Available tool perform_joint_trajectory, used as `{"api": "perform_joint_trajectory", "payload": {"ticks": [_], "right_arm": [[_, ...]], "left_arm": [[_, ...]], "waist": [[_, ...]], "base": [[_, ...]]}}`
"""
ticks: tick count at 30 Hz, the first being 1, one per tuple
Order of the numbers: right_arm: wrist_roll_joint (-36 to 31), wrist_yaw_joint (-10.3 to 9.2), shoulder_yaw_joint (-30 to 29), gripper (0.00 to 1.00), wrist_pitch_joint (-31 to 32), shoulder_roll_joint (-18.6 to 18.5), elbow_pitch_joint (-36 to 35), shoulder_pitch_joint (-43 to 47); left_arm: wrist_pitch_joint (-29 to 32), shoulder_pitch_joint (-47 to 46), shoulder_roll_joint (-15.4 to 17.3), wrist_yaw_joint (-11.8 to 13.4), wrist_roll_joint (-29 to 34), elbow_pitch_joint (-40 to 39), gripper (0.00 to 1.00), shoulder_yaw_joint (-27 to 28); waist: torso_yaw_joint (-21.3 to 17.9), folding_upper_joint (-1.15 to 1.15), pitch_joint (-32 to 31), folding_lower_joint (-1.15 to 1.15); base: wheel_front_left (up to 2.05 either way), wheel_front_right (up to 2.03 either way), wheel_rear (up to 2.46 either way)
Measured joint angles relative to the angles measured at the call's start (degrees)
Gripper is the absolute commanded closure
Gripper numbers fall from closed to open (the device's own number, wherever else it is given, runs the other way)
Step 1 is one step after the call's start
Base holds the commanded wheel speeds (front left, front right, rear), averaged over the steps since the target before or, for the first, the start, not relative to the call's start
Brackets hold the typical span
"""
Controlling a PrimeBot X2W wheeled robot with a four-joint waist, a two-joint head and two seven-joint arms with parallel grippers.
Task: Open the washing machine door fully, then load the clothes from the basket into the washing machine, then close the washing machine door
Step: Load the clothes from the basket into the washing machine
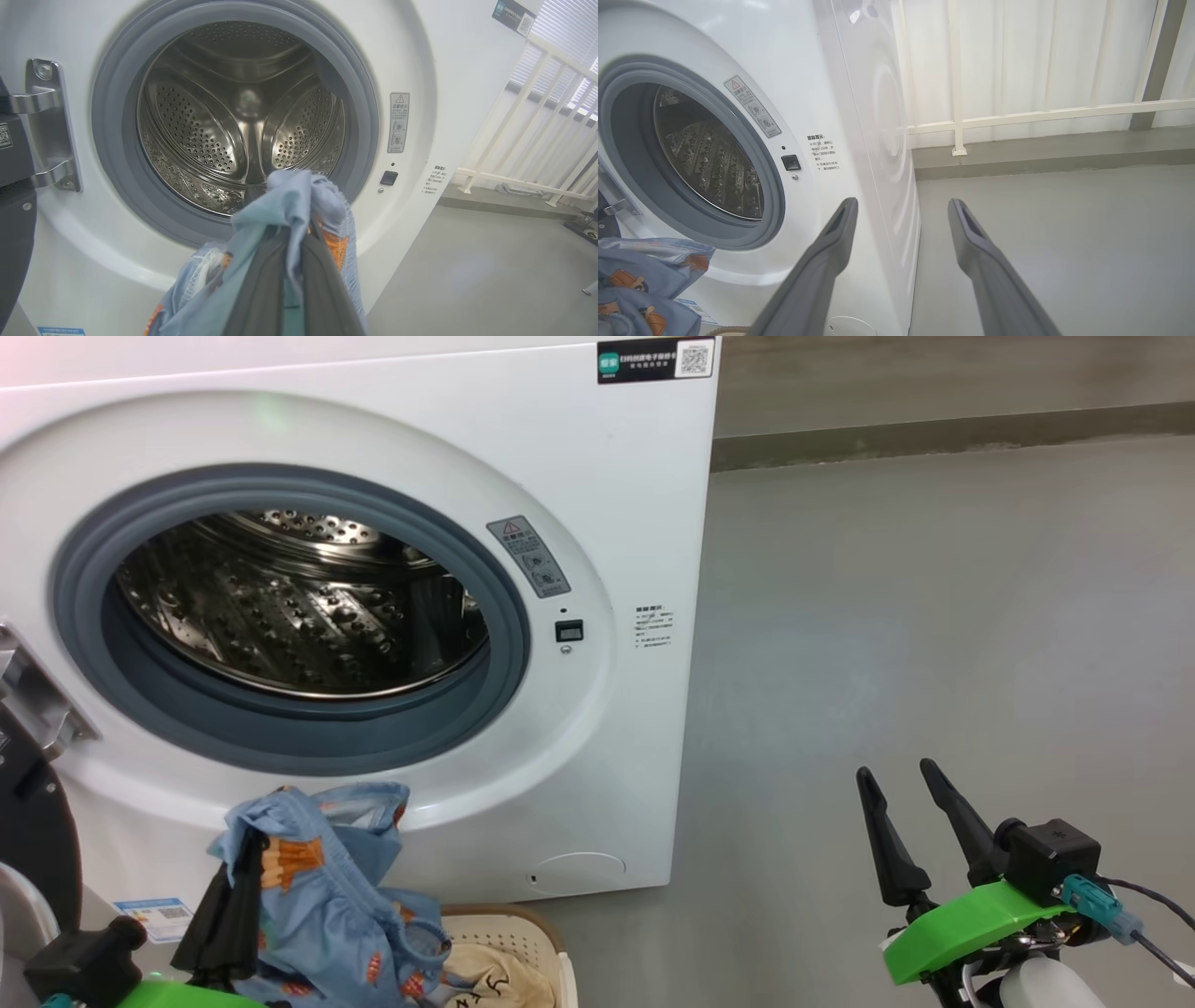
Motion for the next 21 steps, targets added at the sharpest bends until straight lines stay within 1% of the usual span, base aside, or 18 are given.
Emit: {"api": "perform_joint_trajectory", "payload": {"ticks": [8, 13, 17, 21], "right_arm": [[0.40, 0.00, 0.42, 0.00, 0.00, -0.29, 0.00, 0.01], [0.34, 0.00, 0.92, 0.00, 0.00, -0.36, 0.01, 0.01], [-0.42, 0.00, 1.31, 0.00, 0.00, -0.29, -0.24, -0.08], [-1.64, 0.00, 1.38, 0.00, 0.00, 0.29, -0.86, -0.79]], "left_arm": [[0.00, -3.04, -0.31, 0.53, 1.53, 1.56, 1.00, 0.18], [-0.01, -9.75, -0.15, 0.52, 2.72, 4.19, 1.00, 0.90], [0.02, -15.70, 0.13, 0.24, 2.76, 8.92, 1.00, 0.89], [0.15, -22.49, 0.42, -0.67, 2.22, 16.55, 1.00, 0.67]], "waist": [[-1.08, 0.00, 0.74, 0.00], [-1.95, 0.00, 2.04, 0.00], [-2.69, 0.00, 3.80, 0.00], [-3.63, 0.00, 6.31, 0.00]], "base": [[0.00, 0.00, 0.00], [0.00, 0.00, 0.00], [0.00, 0.00, 0.00], [0.00, 0.00, 0.00]]}}
